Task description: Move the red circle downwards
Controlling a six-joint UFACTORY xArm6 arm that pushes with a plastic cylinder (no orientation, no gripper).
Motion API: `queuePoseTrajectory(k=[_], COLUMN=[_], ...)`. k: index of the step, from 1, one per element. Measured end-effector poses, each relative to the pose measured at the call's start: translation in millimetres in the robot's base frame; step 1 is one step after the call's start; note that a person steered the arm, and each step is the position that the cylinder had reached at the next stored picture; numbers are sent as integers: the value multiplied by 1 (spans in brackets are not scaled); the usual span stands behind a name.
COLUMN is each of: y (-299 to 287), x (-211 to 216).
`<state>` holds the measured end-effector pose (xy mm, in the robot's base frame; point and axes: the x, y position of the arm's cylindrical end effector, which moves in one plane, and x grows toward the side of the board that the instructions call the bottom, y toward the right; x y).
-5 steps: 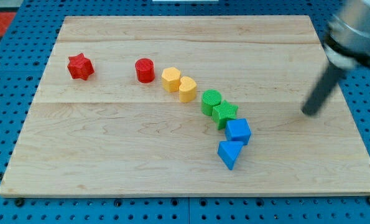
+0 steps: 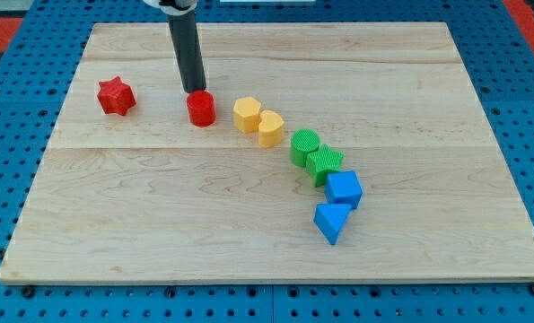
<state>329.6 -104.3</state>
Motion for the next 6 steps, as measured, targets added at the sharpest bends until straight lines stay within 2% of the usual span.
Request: queuePoseTrajectory(k=[1,2,3,4,5,6], y=[12,12,-9,-13,-89,-110], x=[7,33,34,-10,-29,6])
